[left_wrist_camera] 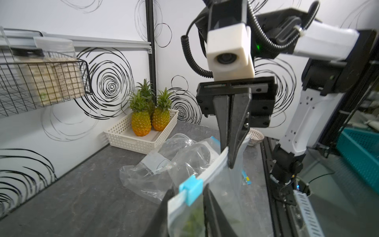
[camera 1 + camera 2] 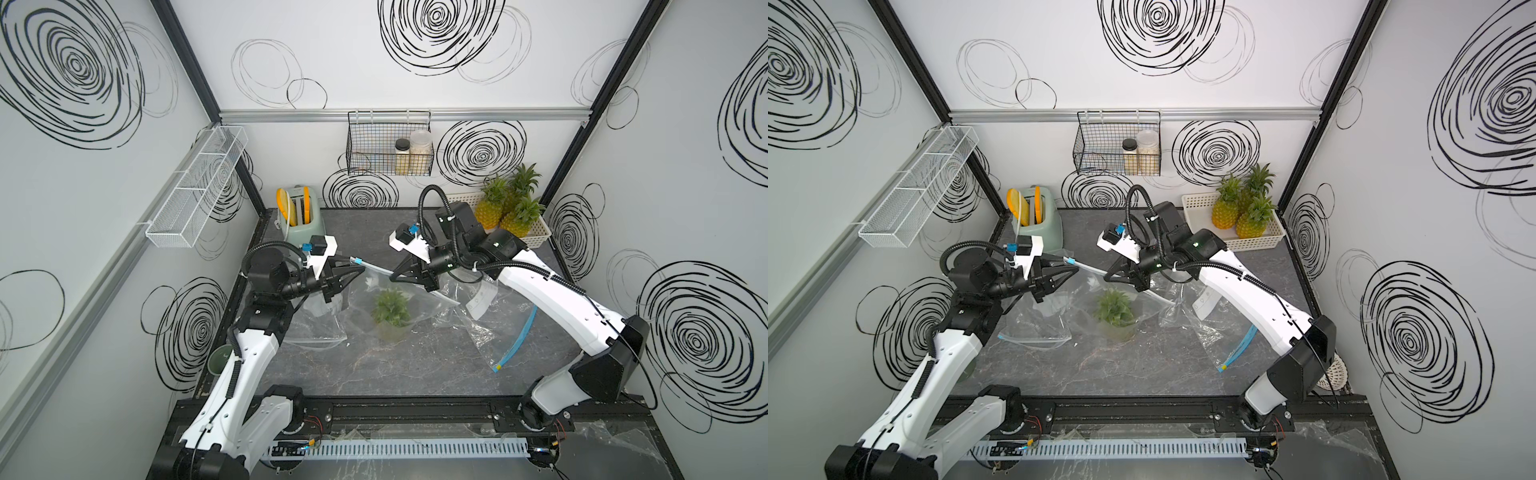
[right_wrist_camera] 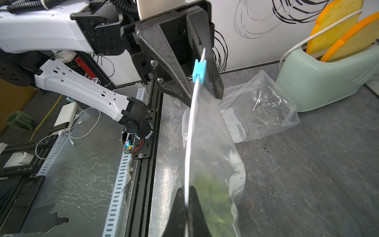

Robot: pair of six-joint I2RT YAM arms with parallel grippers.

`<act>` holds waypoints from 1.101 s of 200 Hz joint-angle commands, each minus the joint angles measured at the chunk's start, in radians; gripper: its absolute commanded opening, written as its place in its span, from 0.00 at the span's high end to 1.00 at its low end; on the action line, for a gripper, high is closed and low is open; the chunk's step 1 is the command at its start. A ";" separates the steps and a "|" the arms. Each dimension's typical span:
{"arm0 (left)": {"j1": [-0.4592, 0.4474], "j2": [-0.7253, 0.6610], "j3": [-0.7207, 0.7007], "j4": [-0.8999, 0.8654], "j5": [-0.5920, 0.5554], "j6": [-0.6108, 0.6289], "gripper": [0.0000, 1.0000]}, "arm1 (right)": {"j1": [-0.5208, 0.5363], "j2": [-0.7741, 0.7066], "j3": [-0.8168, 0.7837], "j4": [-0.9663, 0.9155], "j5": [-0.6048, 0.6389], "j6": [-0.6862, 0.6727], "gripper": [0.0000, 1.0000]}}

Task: Open the zip-top bag and take out the pineapple
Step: Adjust the zipper food storage bag at the center of the board, then unzip the zipper on the zipper food storage bag.

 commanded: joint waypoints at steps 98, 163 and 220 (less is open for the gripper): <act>-0.023 -0.048 -0.021 0.037 -0.015 0.016 1.00 | 0.003 0.004 0.023 0.050 0.026 0.005 0.82; -0.053 -0.025 0.006 -0.065 -0.031 0.092 1.00 | 0.040 0.107 0.201 0.005 -0.015 -0.058 0.68; -0.061 -0.022 0.007 -0.062 -0.036 0.092 1.00 | 0.093 0.197 0.299 -0.073 -0.038 -0.105 0.73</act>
